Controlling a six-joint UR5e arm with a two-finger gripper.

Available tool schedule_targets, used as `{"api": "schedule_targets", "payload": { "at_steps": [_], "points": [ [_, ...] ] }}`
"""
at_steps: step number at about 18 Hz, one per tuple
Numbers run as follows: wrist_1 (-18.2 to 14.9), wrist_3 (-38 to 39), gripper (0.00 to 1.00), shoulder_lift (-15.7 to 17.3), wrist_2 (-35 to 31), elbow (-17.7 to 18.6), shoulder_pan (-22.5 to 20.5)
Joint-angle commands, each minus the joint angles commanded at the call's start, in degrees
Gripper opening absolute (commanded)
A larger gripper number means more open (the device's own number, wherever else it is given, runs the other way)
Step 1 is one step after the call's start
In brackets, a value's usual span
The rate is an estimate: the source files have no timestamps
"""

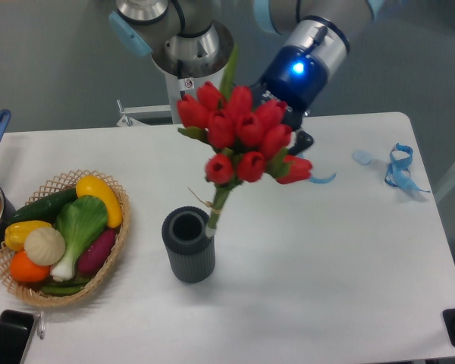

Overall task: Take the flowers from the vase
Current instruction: 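Carry the tulip bunch away from the vase toward the ribbons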

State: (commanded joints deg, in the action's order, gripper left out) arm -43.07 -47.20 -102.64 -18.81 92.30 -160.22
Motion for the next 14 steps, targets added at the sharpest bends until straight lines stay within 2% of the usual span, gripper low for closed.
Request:
{"api": "schedule_targets", "payload": {
  "at_steps": [3,6,14],
  "points": [
    [0.0,-0.53,0.45,-2.64,-0.26,-2.99,-0.53],
    [0.0,-0.97,0.45,-3.62,-0.26,-4.14,-1.5],
    [0.0,-1.23,0.45,-4.06,-3.51,-3.62,-1.59]
  ]
}}
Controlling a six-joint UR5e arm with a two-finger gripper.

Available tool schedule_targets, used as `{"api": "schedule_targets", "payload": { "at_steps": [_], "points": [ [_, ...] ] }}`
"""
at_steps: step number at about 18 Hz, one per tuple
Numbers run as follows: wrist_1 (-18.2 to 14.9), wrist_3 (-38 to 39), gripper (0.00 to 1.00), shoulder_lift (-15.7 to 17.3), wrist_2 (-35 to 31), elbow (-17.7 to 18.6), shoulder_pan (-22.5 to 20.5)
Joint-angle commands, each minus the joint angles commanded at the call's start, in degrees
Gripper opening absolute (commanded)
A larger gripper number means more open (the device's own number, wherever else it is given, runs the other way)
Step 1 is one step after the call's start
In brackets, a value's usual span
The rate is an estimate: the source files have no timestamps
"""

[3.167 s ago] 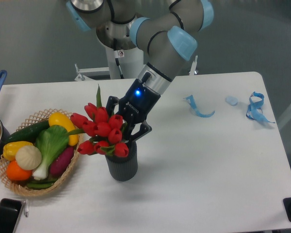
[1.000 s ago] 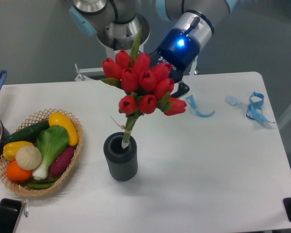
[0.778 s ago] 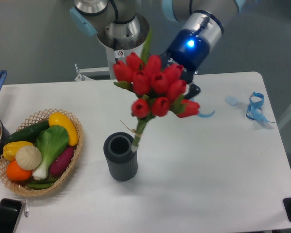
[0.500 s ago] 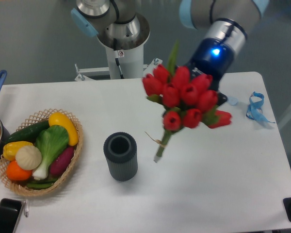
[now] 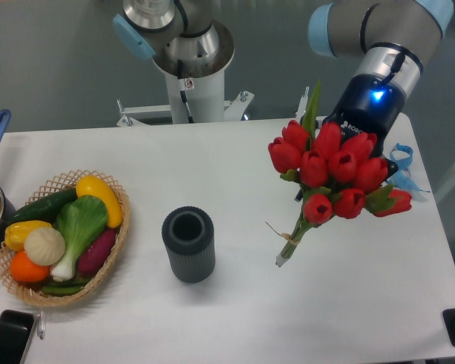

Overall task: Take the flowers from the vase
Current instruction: 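Carry the tulip bunch away from the vase toward the ribbons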

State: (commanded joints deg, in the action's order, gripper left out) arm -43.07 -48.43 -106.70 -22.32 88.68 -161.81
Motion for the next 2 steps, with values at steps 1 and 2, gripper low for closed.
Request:
{"api": "schedule_targets", "payload": {
  "at_steps": [1,2],
  "points": [
    [0.0,-0.52,0.45,-0.17,-0.7,0.09,0.0],
    [0.0,-1.14,0.45,-0.44,-0.88,0.09,0.0]
  ]
}}
